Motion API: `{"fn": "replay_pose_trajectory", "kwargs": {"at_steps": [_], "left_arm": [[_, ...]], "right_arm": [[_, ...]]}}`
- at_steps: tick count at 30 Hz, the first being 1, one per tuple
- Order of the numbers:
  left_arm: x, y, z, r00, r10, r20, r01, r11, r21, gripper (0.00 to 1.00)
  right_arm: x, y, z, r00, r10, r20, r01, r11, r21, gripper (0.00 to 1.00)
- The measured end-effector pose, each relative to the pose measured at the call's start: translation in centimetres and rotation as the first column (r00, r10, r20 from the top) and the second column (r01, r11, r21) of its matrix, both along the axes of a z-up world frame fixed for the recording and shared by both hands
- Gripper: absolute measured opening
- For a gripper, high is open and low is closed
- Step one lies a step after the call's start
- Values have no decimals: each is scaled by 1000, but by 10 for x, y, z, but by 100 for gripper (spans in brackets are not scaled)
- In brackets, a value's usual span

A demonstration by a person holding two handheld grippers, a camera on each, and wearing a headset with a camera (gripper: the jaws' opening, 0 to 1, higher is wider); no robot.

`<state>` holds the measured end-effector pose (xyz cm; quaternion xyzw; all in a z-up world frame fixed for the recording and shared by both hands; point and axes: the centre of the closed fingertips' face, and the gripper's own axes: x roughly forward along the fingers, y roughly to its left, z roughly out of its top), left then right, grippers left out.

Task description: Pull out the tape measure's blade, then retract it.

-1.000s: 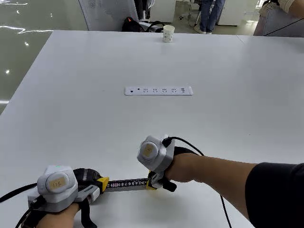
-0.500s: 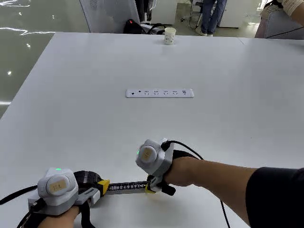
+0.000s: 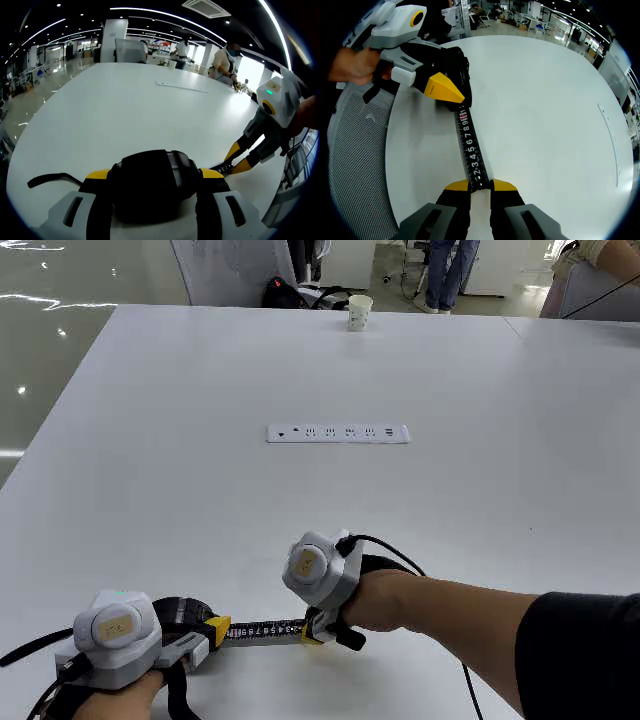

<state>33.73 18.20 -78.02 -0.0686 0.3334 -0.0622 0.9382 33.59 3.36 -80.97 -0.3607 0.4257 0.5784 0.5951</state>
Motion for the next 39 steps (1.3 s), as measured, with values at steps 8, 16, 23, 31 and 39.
{"fn": "replay_pose_trajectory", "kwargs": {"at_steps": [8,16,23,31,39], "left_arm": [[0,-1,0,1000,-3,-5,3,1000,-7,63],[0,0,0,1000,-7,-5,7,1000,-24,63],[0,0,0,1000,-8,-8,8,999,-36,63],[-1,-1,1,1000,-11,-10,11,999,-43,62],[0,-1,0,1000,-13,-15,12,999,-44,62]], "right_arm": [[0,4,0,1000,-1,-4,1,1000,12,11],[-1,7,0,1000,2,-13,-1,999,36,11],[-2,10,0,1000,-2,-17,3,999,41,11],[-3,14,0,1000,-1,-22,2,998,57,11],[-4,18,1,1000,-2,-22,4,997,71,11]]}}
